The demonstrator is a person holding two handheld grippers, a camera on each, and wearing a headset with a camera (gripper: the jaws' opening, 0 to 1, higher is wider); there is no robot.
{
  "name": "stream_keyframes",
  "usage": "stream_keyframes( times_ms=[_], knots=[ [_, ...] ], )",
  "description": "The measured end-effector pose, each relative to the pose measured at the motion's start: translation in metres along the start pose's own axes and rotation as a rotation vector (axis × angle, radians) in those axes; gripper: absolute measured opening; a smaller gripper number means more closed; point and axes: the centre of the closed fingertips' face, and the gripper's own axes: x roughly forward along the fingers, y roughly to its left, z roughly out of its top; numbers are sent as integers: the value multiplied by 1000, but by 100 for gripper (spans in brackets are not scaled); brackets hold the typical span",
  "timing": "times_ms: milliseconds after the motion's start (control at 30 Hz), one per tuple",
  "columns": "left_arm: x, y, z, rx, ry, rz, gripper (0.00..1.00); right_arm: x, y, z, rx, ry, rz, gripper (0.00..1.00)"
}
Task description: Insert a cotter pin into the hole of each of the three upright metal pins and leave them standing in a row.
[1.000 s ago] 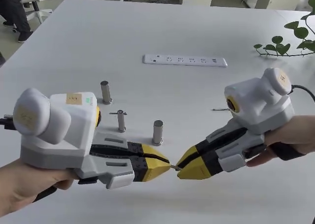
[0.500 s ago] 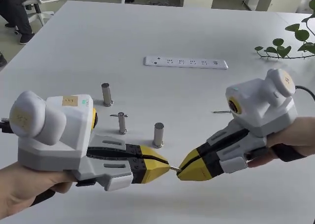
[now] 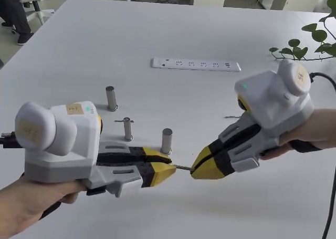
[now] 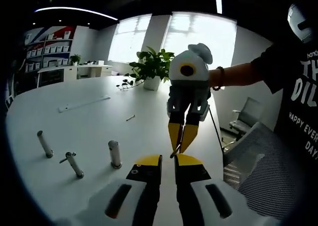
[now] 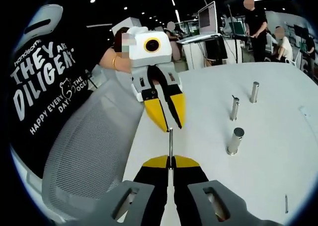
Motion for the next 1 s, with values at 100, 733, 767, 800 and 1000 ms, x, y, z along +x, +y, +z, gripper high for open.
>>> stream_keyframes(
  times_ms=[100,733,767,800,1000],
  knots=[
    [-2,12,1,19,-17,65,13,-3,-10,-4,-5,19,-36,0],
    [15,75,-19,32,11,381,23,-9,-66,-29,-31,129,-175,0],
    [17,77,-19,27,12,387,23,-9,-69,-29,-35,132,-186,0],
    [19,81,-21,25,18,401,23,-9,-72,-30,-37,134,-192,0],
    [30,88,-23,33,23,431,23,-10,-87,-33,-43,140,-238,0]
  ],
)
